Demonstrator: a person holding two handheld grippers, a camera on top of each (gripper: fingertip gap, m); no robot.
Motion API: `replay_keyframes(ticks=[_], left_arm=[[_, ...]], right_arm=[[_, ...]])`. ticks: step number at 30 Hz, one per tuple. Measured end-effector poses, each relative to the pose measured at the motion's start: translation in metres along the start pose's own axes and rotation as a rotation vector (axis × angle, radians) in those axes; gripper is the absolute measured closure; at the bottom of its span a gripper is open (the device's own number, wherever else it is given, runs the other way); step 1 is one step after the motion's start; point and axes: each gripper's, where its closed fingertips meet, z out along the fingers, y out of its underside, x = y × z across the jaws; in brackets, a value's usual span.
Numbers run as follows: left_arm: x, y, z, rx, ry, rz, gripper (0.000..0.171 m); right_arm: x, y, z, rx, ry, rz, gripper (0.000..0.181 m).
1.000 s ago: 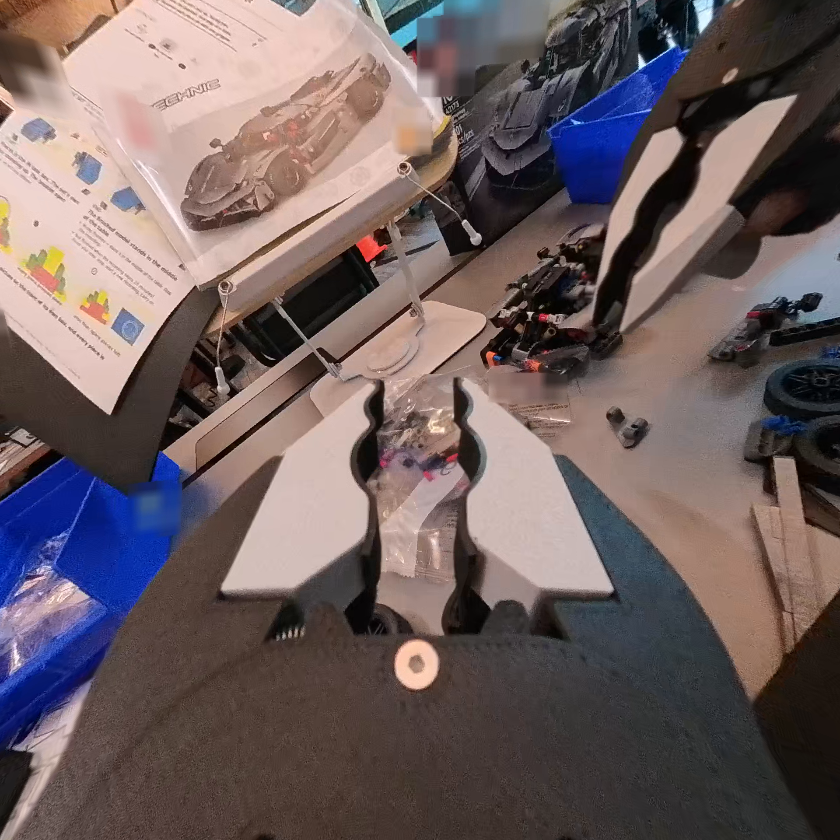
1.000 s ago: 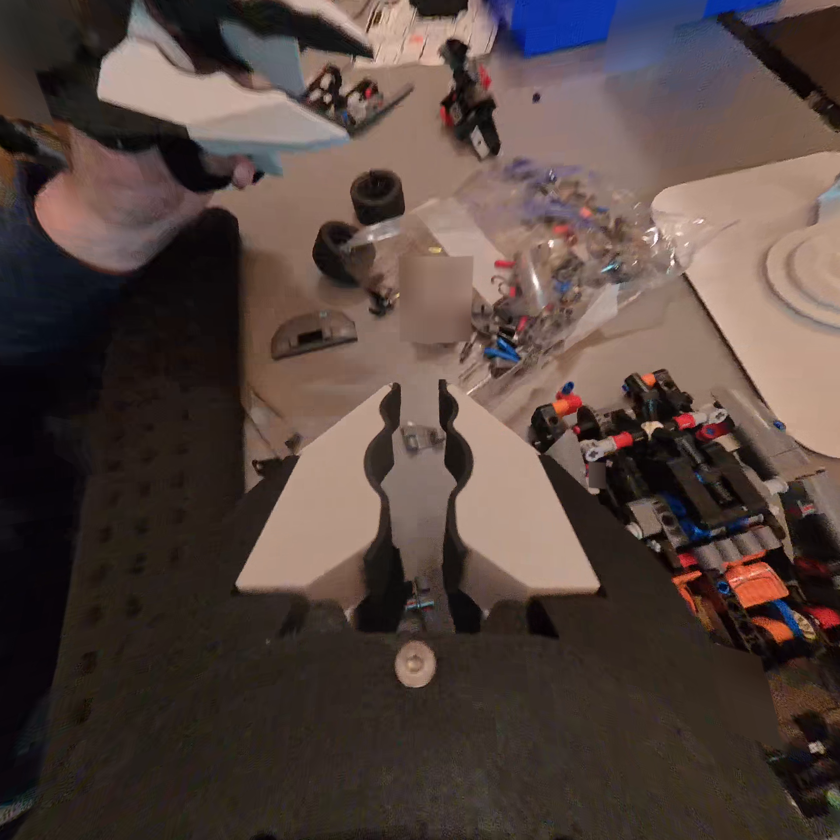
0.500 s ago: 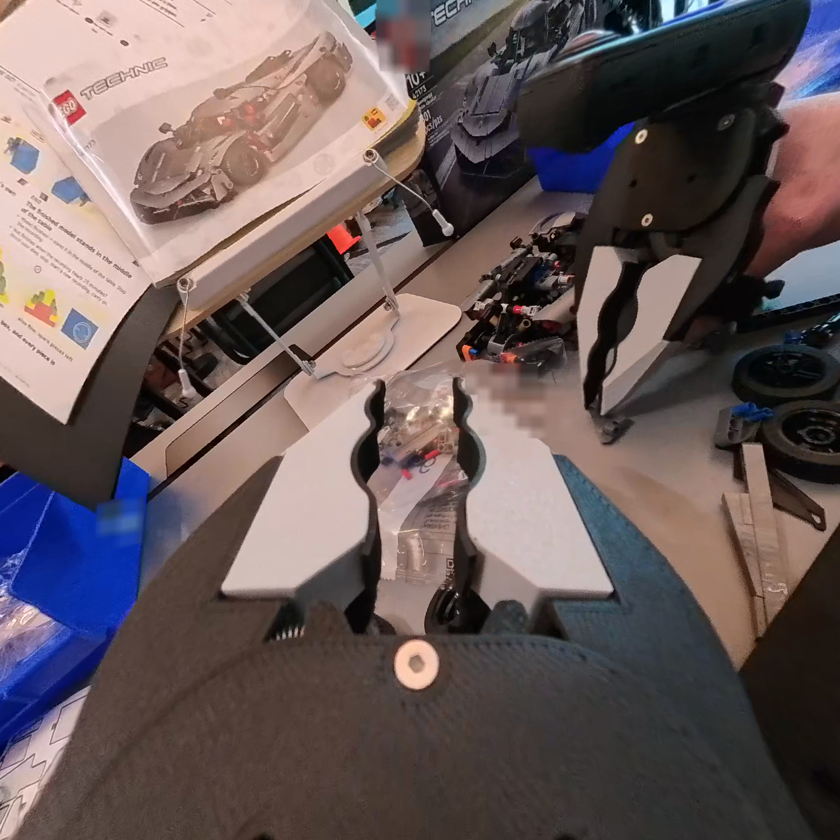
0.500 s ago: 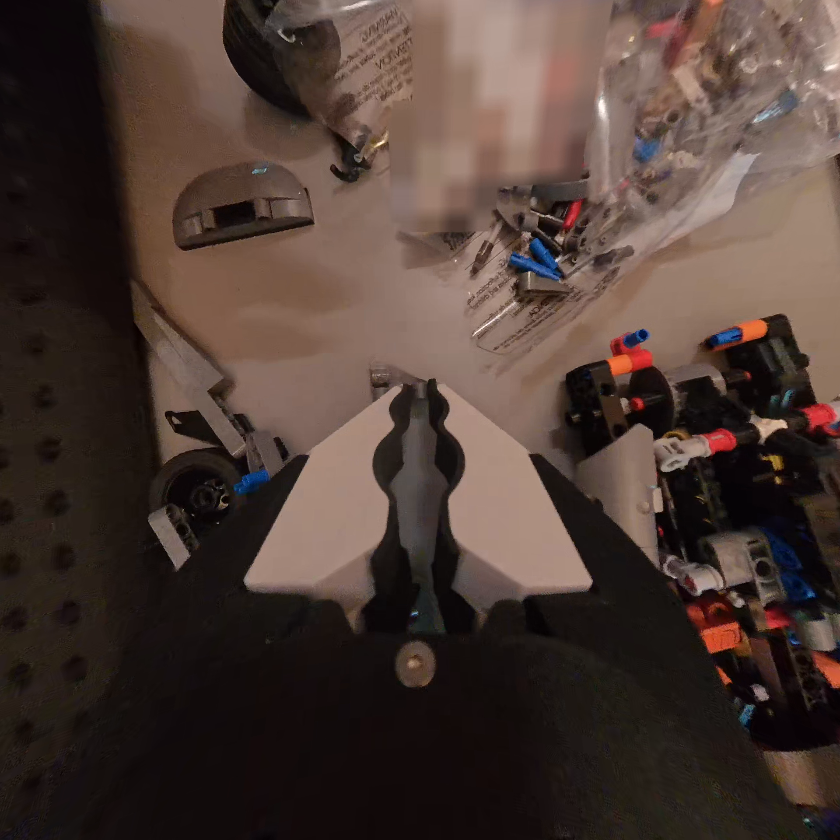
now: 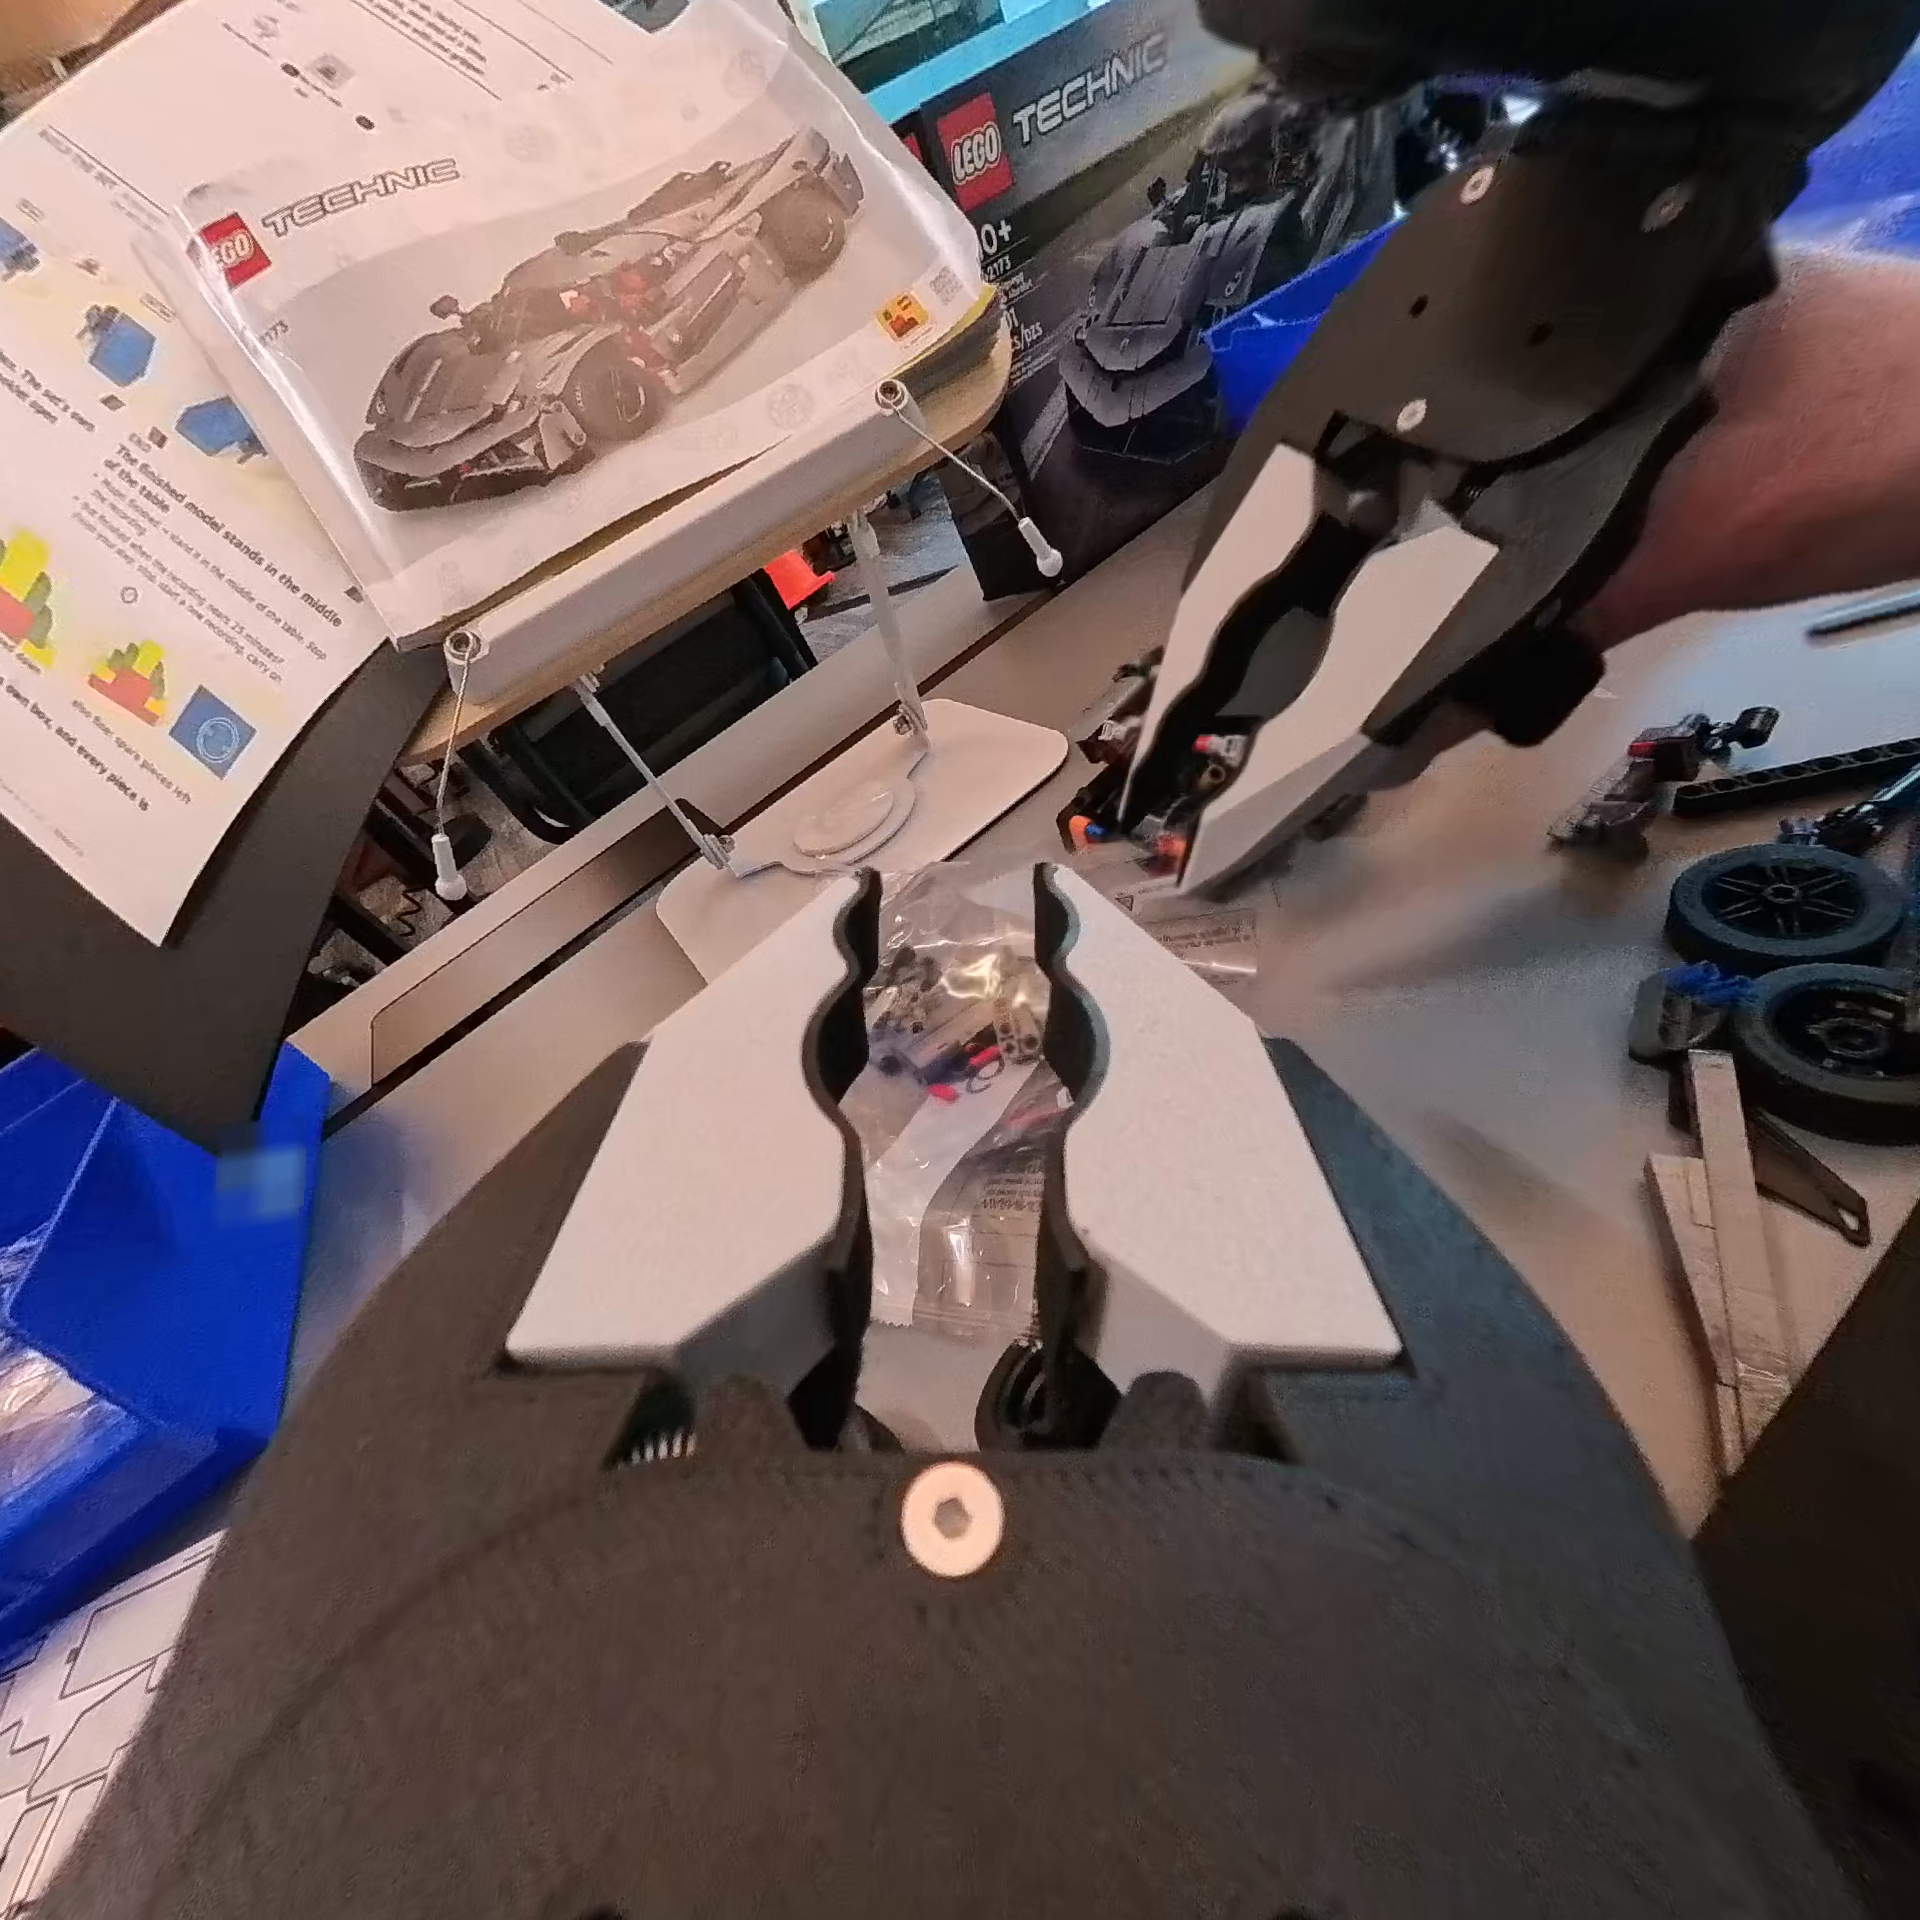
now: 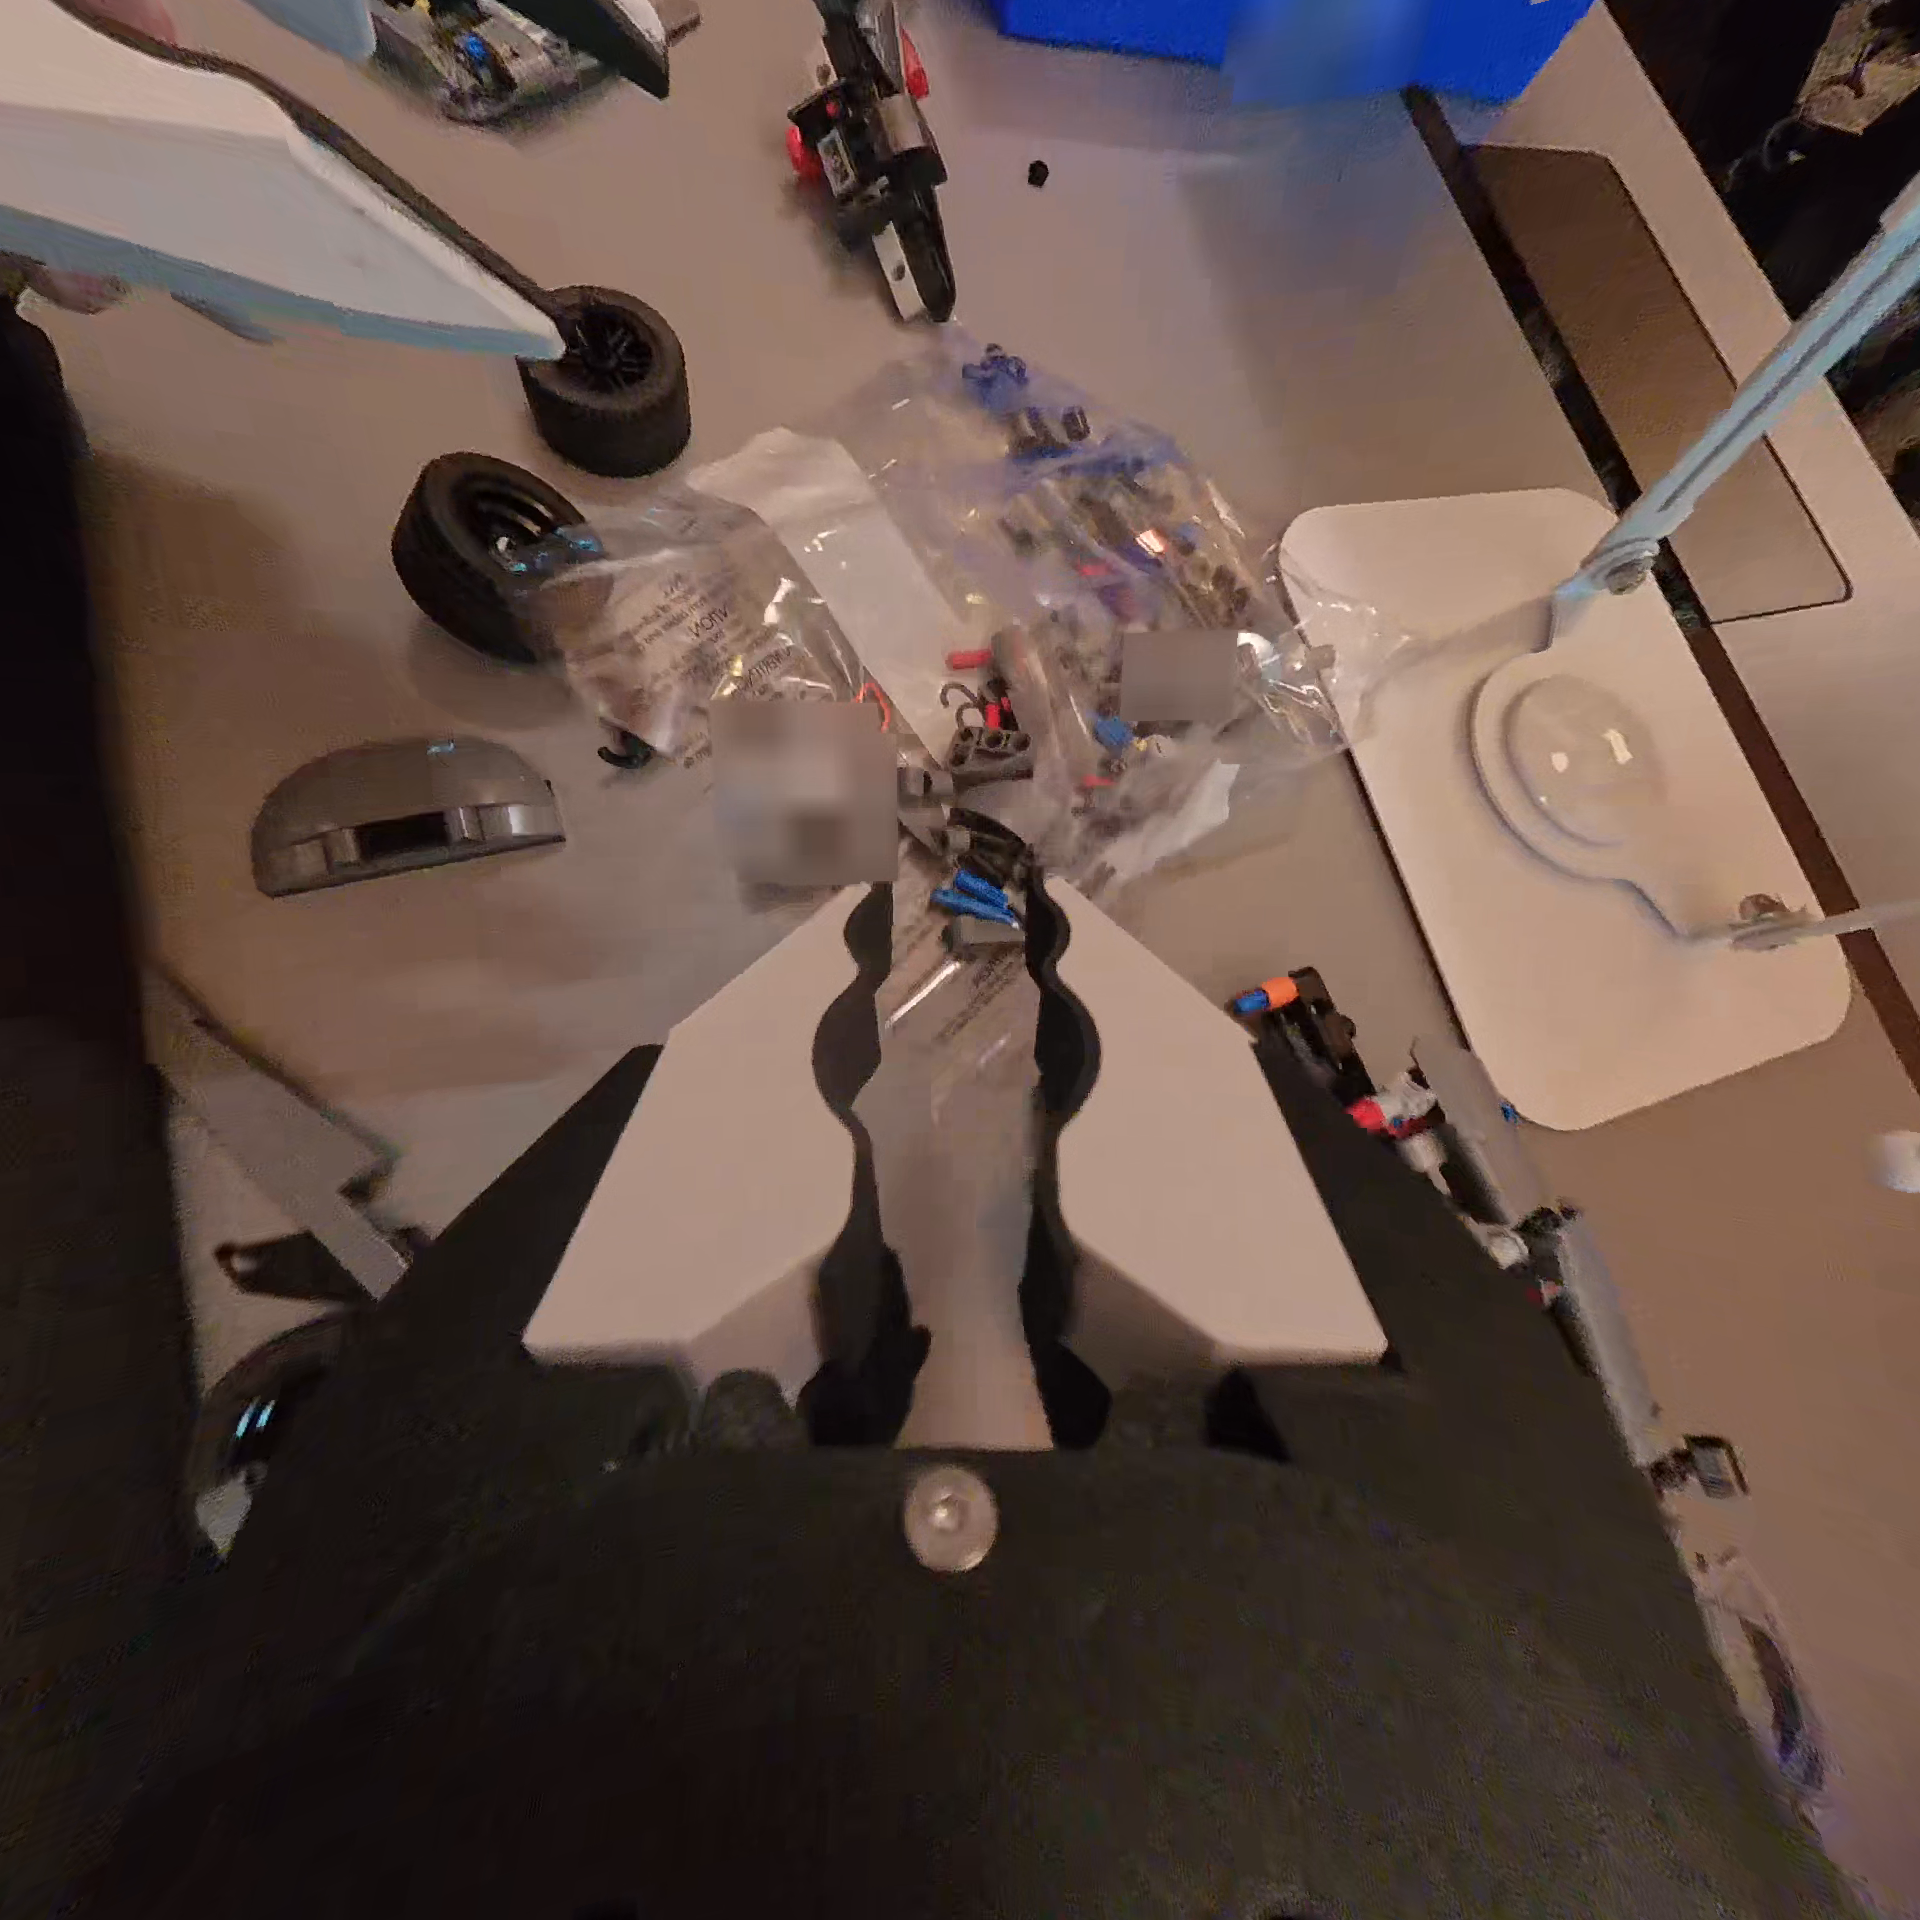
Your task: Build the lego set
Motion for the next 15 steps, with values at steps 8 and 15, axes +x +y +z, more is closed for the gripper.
replay_keyframes(ticks=[8,15], left_arm=[[0.004,-0.003,0.001,0.009,0.02,-0.004,0.145],[0.011,-0.001,0.003,0.001,0.052,0.0,0.145]], right_arm=[[-0.07,0.073,-0.043,-0.244,-0.431,-0.035,0.147],[-0.098,0.077,-0.038,-0.217,-0.583,-0.053,0.181]])
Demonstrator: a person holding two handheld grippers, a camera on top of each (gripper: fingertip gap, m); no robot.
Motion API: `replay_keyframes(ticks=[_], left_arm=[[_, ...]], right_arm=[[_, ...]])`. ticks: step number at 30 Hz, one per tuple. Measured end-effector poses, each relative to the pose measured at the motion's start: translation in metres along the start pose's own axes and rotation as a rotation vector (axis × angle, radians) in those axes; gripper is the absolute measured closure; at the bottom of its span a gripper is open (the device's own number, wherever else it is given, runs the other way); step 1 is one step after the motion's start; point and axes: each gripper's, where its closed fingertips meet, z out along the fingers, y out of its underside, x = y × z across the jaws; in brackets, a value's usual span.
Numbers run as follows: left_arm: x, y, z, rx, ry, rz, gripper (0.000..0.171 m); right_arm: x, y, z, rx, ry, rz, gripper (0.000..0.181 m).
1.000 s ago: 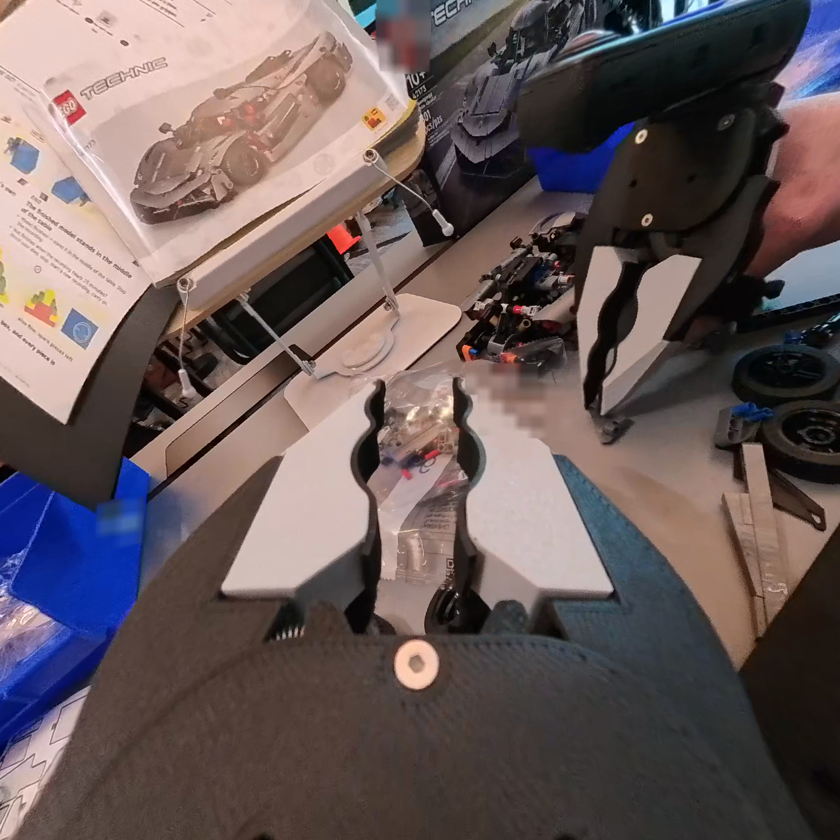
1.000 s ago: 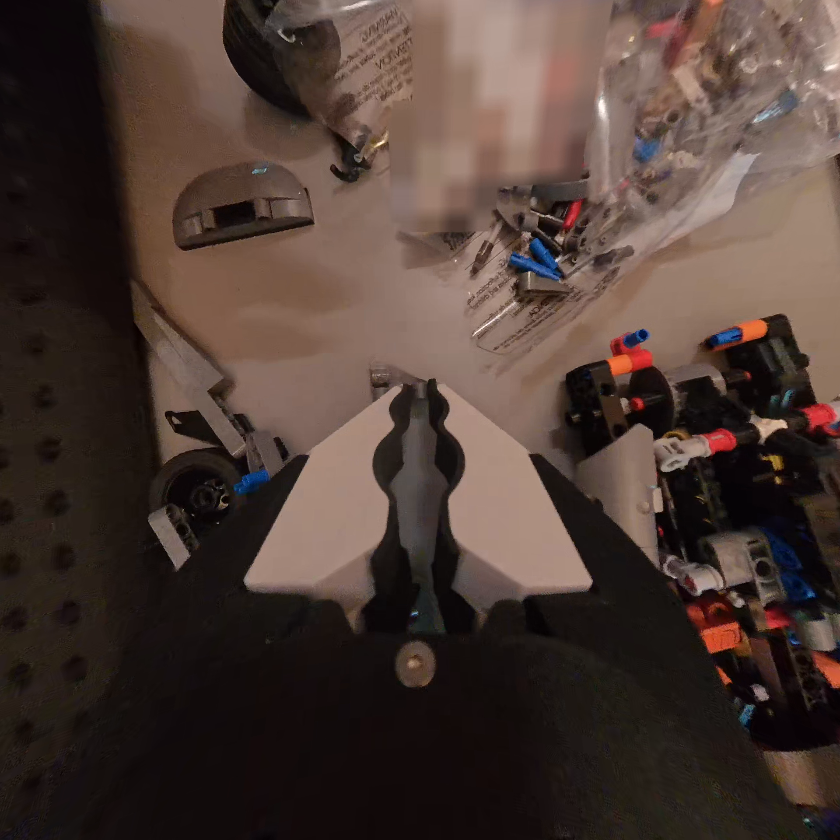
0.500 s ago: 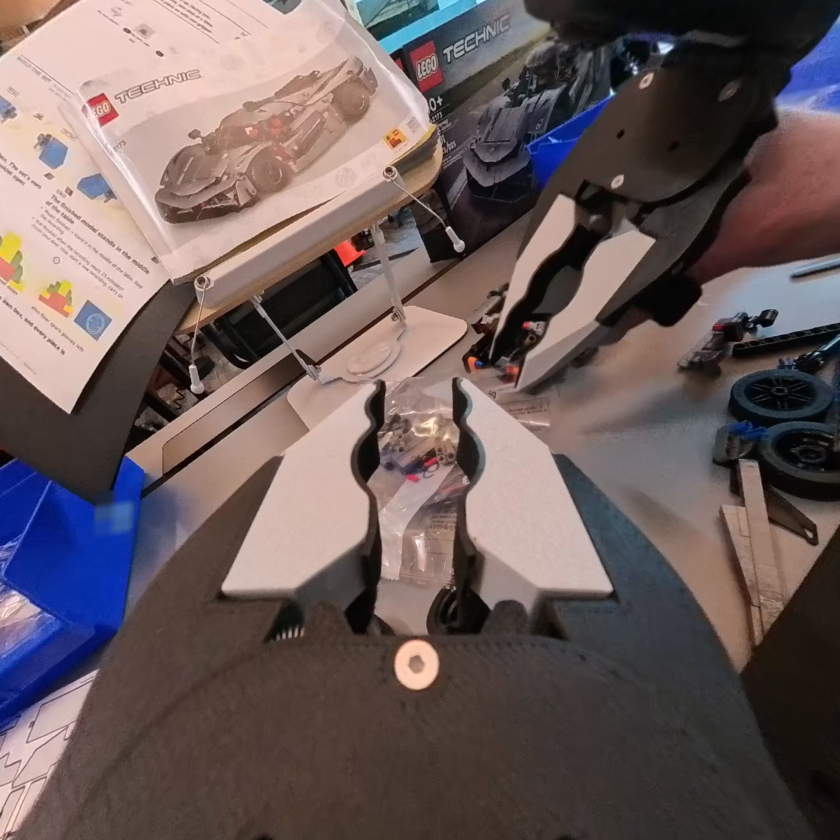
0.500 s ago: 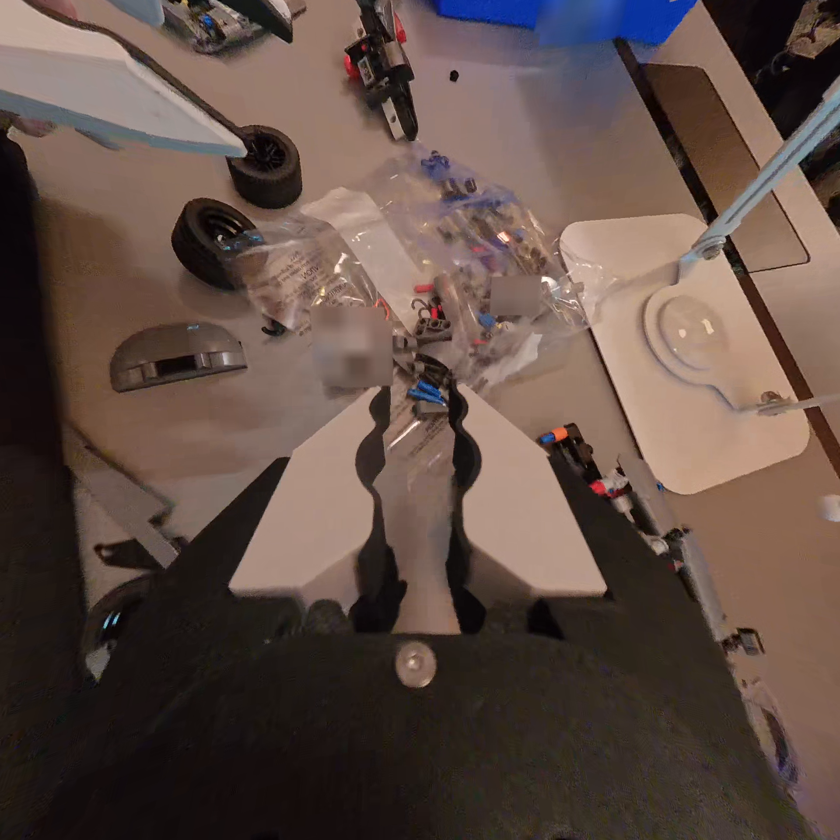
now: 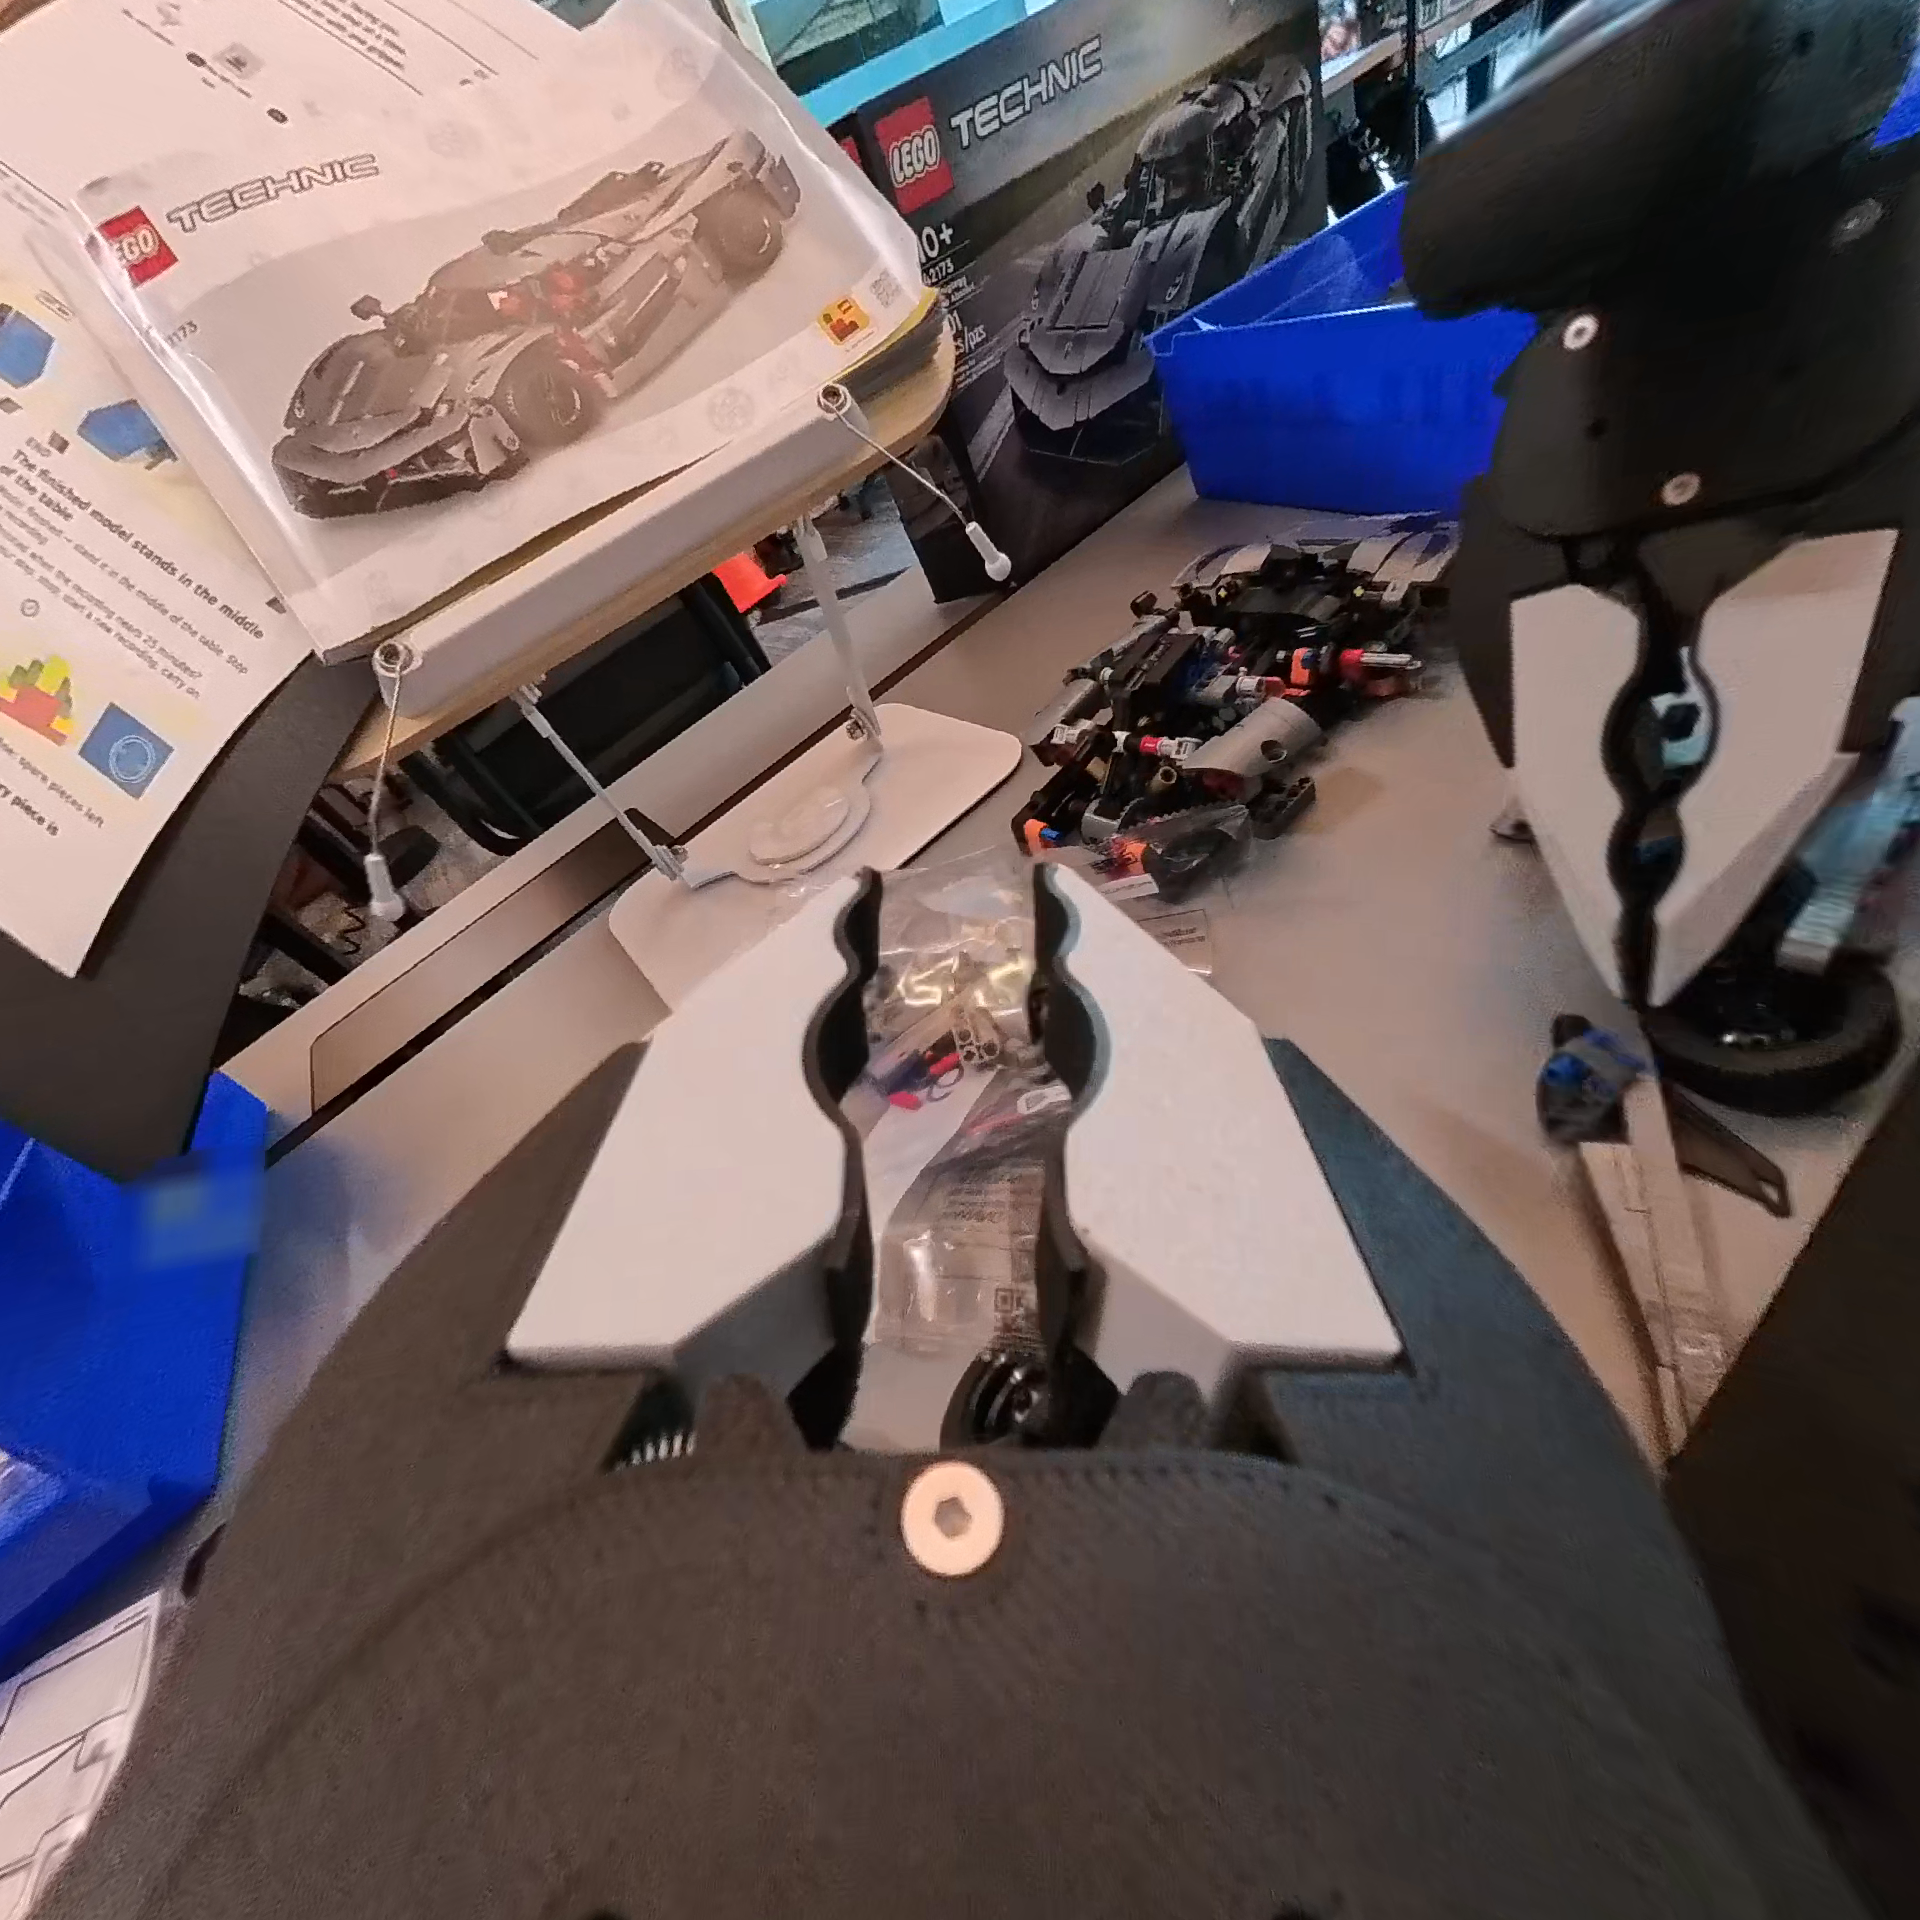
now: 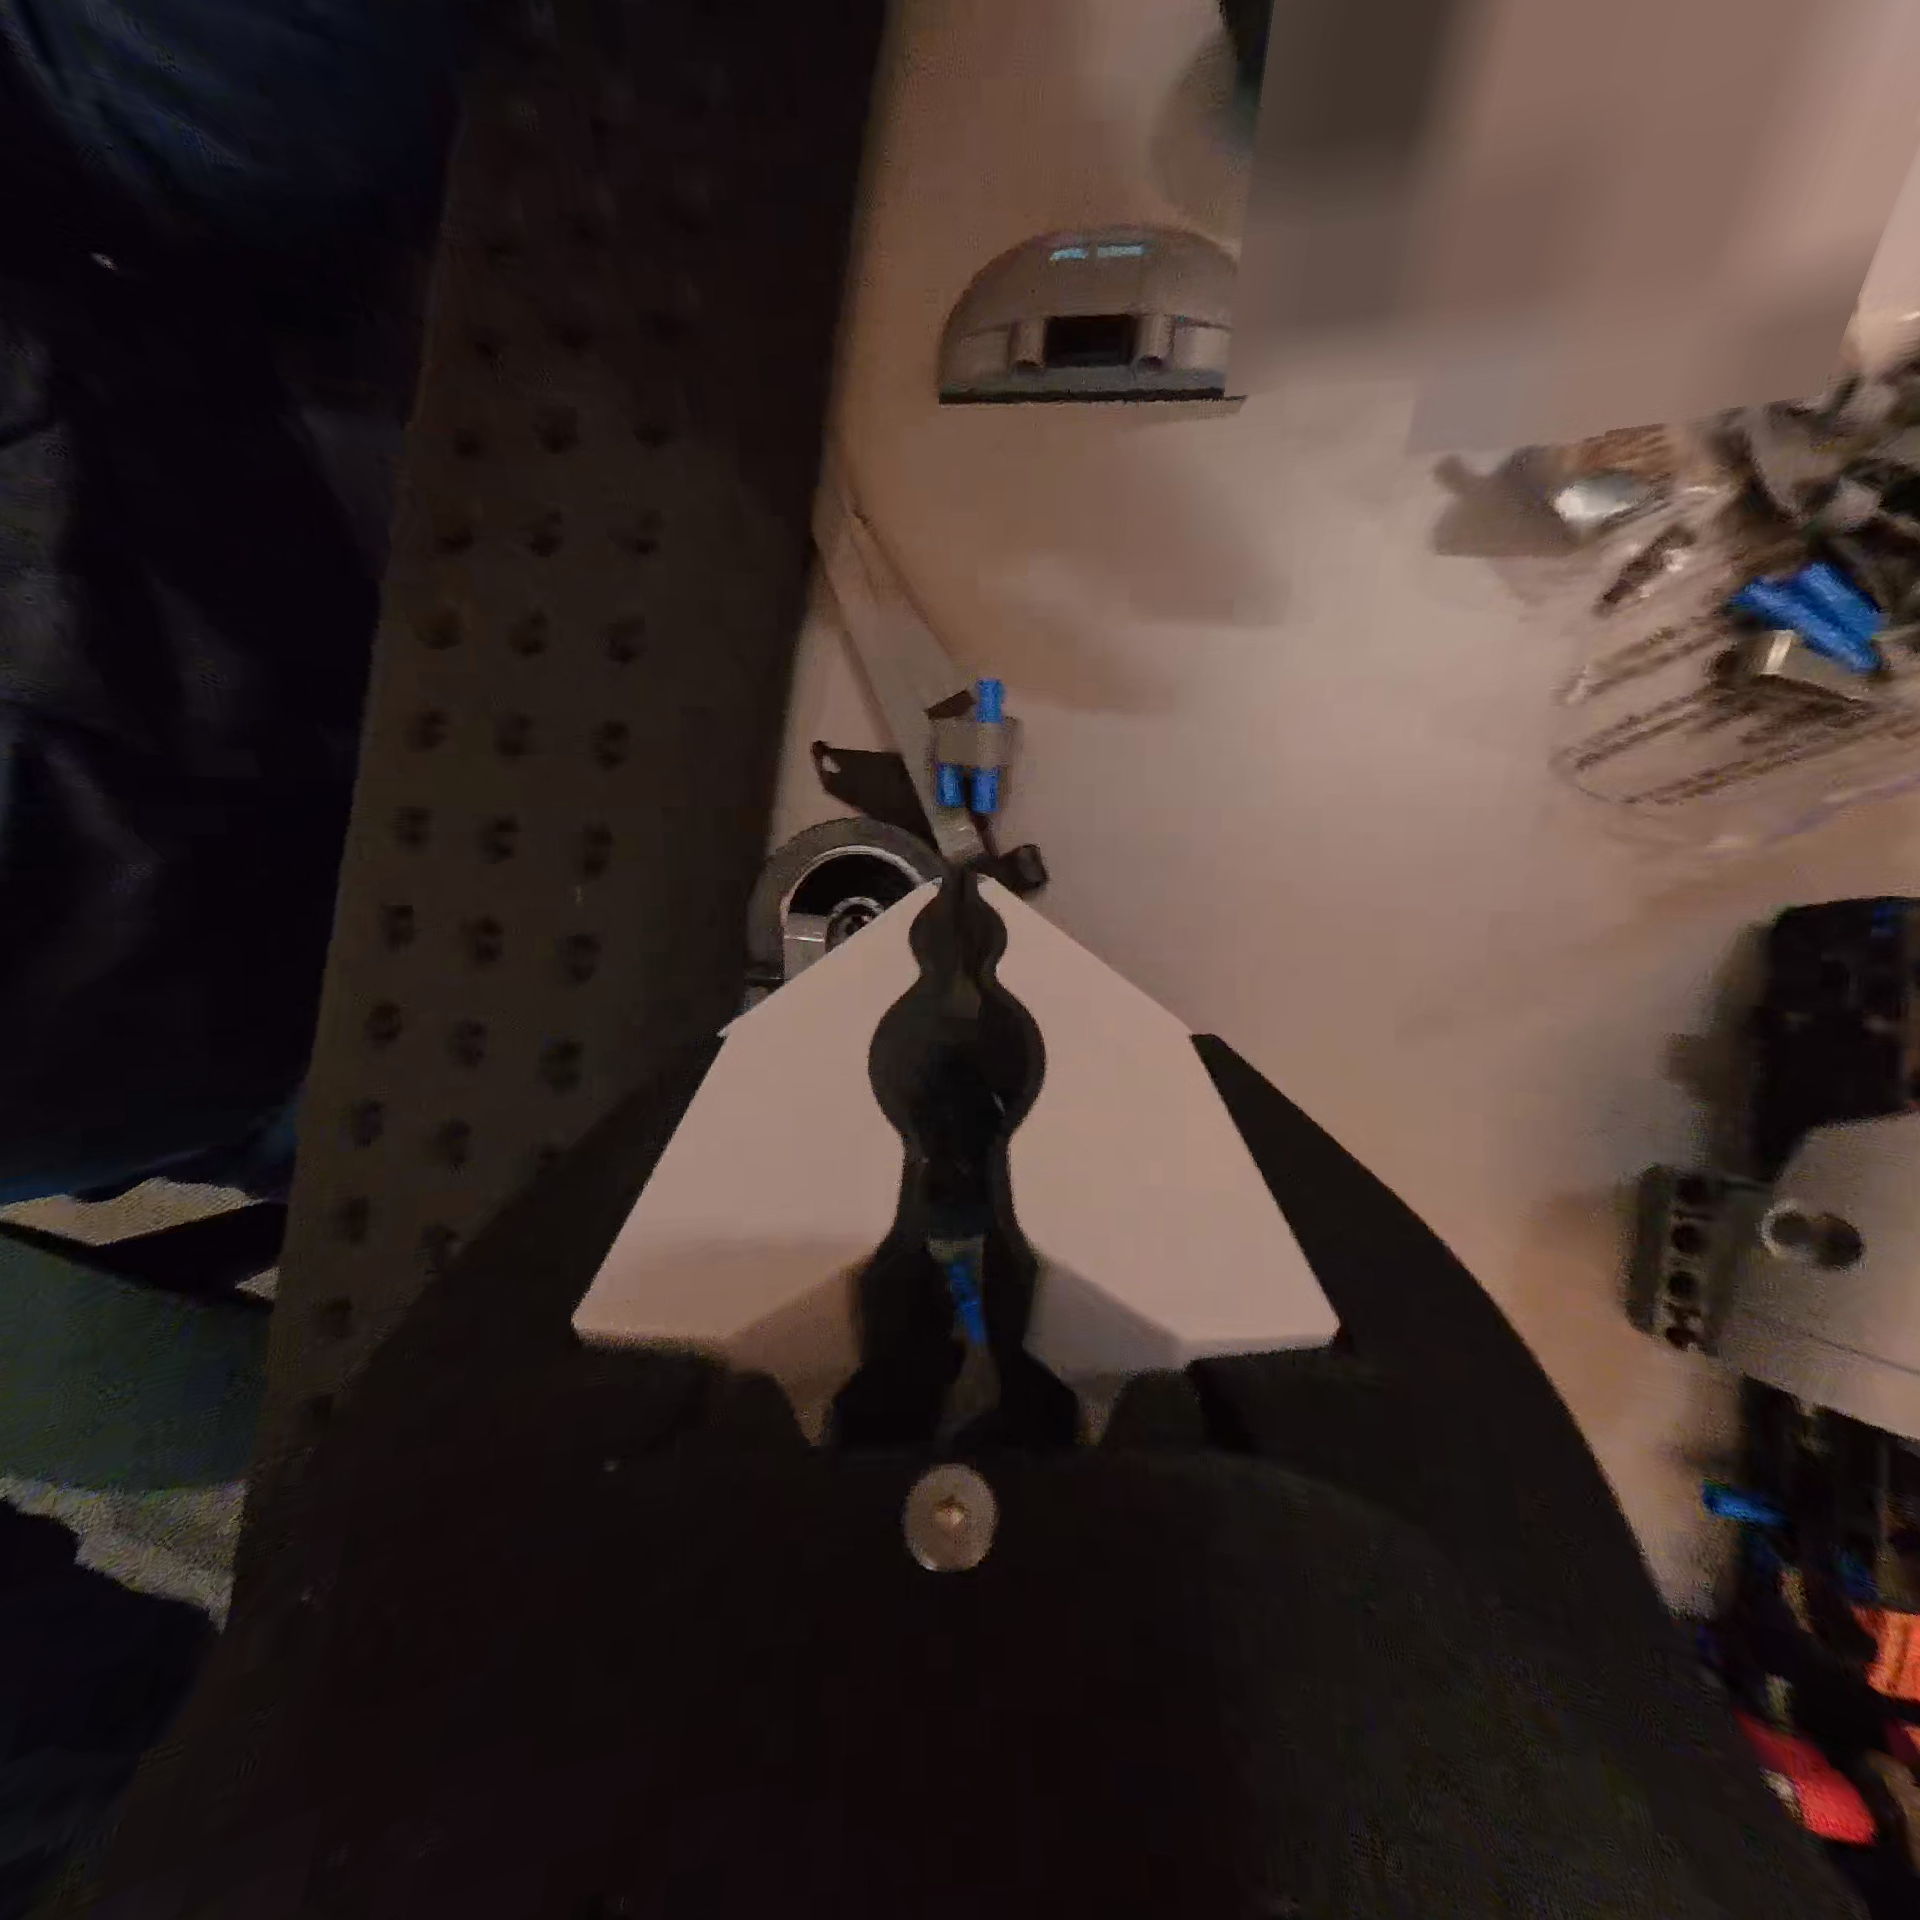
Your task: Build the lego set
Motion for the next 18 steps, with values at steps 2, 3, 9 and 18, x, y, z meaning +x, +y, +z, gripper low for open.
replay_keyframes(ticks=[2,3,9,18], left_arm=[[0.009,0.001,0.003,-0.012,0.041,0.018,0.145],[0.015,0.002,0.005,-0.023,0.06,0.036,0.145],[0.031,0.008,0.011,-0.067,0.105,0.106,0.146],[0.035,0.011,0.01,-0.074,0.139,0.087,0.147]], right_arm=[[0.005,0.003,-0.005,0.01,0.017,0.006,0.181],[0.006,0.002,-0.008,0.025,0.029,0.0,0.181],[0.001,-0.029,-0.014,0.133,0.054,-0.027,0.158],[0.006,-0.023,0.023,0.031,0.014,0.002,0.172]])
